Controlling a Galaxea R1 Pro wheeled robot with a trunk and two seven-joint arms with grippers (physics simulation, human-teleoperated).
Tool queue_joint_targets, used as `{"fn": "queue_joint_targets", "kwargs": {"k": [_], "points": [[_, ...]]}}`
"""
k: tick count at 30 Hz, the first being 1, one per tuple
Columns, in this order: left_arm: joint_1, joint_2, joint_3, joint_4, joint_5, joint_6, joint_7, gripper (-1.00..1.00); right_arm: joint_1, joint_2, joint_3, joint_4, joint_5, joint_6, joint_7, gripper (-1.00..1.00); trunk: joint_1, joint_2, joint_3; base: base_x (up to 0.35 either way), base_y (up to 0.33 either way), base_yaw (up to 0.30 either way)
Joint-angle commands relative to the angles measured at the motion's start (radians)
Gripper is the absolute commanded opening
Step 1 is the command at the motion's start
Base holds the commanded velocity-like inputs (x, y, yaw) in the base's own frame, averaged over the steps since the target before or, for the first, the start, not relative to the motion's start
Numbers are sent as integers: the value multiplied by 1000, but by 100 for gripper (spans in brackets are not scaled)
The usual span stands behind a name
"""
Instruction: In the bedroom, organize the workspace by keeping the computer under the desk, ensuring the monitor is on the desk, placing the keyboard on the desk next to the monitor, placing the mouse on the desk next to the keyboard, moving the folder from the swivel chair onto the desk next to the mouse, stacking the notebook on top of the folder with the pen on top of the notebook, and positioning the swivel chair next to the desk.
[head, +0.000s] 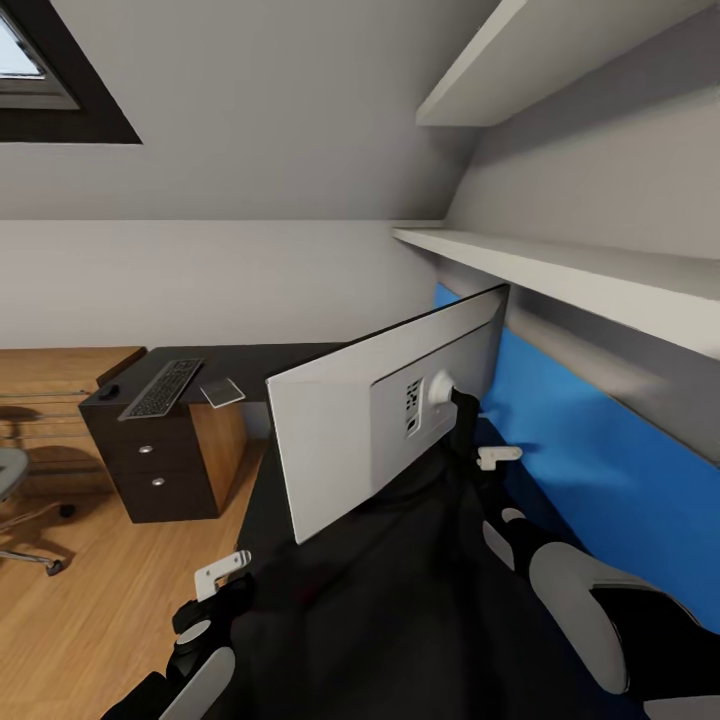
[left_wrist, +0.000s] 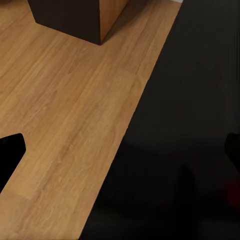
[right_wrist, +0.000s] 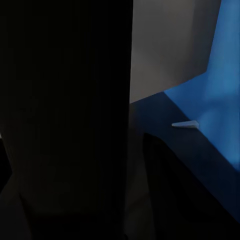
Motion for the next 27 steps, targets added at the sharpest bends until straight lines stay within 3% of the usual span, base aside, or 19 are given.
{"fn": "queue_joint_targets", "kwargs": {"k": [1, 17, 18, 27], "points": [[-1, 1, -2, -2, 2, 6, 7, 100, -1, -4, 21, 1, -26, -4, -5, -100, 0, -1, -1, 0, -187, 0], [-1, 1, -2, 0, 2, 6, 8, 100, -1, -5, 21, 3, -25, -4, -5, -100, 0, -1, -1, 0, -29, 0], [-1, 1, -2, 0, 1, 6, 8, 100, -1, -6, 21, 3, -26, -4, -5, 100, 0, -1, -1, 0, 0, 0], [-1, 2, -2, 0, 2, 6, 9, 100, -1, -7, 20, 1, -26, -4, -5, 100, 0, -1, -1, 0, 0, 0]]}}
